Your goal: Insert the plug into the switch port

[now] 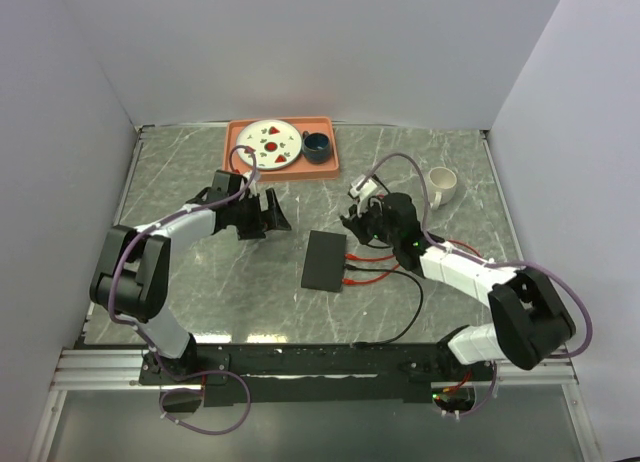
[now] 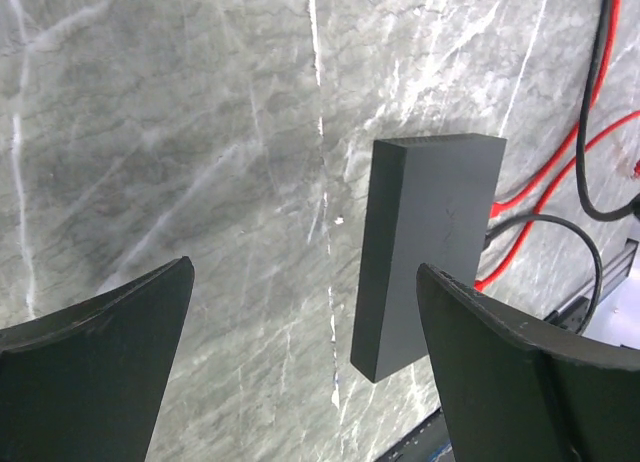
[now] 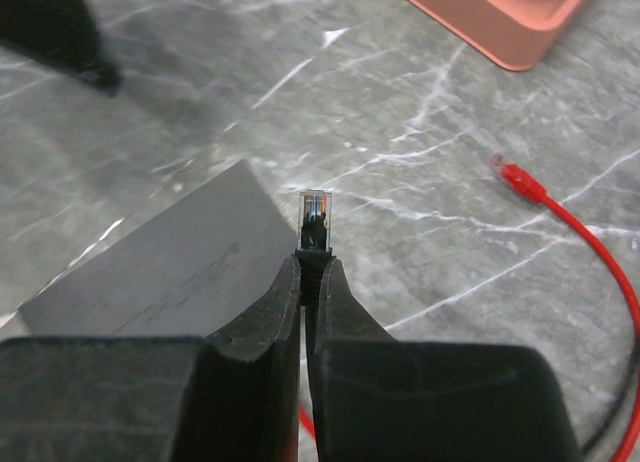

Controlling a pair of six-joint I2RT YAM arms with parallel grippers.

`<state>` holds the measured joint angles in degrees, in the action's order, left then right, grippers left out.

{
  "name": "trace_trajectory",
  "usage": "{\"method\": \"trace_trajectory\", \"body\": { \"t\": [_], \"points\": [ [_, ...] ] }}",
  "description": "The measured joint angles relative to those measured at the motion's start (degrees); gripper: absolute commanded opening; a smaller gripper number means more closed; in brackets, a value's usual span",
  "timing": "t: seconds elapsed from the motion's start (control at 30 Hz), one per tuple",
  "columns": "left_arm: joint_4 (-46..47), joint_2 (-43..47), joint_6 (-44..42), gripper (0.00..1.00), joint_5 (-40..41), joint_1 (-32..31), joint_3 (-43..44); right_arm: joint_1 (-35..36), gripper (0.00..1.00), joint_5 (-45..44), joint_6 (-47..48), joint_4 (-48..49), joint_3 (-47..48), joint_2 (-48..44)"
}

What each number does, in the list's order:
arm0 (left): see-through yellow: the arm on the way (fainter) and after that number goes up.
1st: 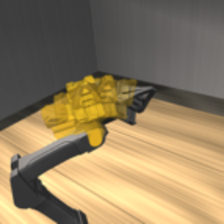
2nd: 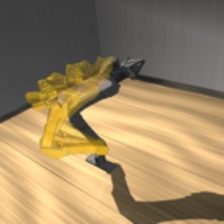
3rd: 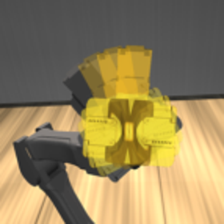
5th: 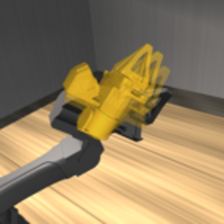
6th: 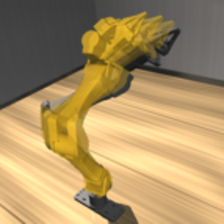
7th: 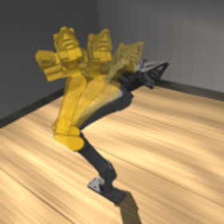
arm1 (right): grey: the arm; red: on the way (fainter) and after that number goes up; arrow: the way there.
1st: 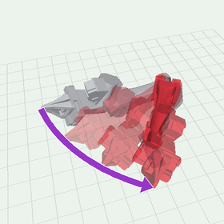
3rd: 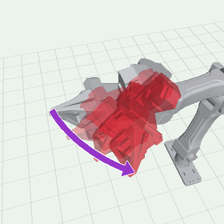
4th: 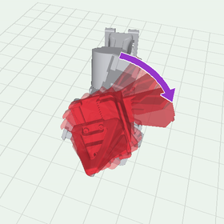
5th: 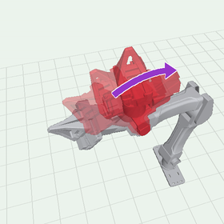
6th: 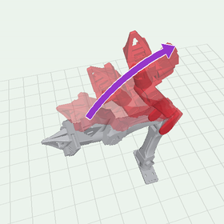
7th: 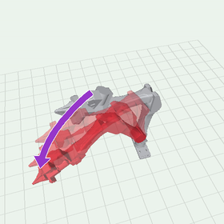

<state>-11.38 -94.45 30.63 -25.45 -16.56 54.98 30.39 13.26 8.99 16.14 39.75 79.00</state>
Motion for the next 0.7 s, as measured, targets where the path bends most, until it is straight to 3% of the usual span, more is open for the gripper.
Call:
{"method": "trace_trajectory", "body": {
  "t": [0.37, 0.7],
  "points": [
    [-0.1, 1.7, 0.0, 0.99, -2.0, 0.0, 0.0, 0.3, 0.00, 2.9, 0.7, 4.8, -2.8, -3.7],
    [-0.6, 0.8, -0.6, 0.99, -5.7, 0.0, 0.3, 2.0, 0.00, -4.5, 0.5, -6.9, 4.0, 0.8]
  ]
}}
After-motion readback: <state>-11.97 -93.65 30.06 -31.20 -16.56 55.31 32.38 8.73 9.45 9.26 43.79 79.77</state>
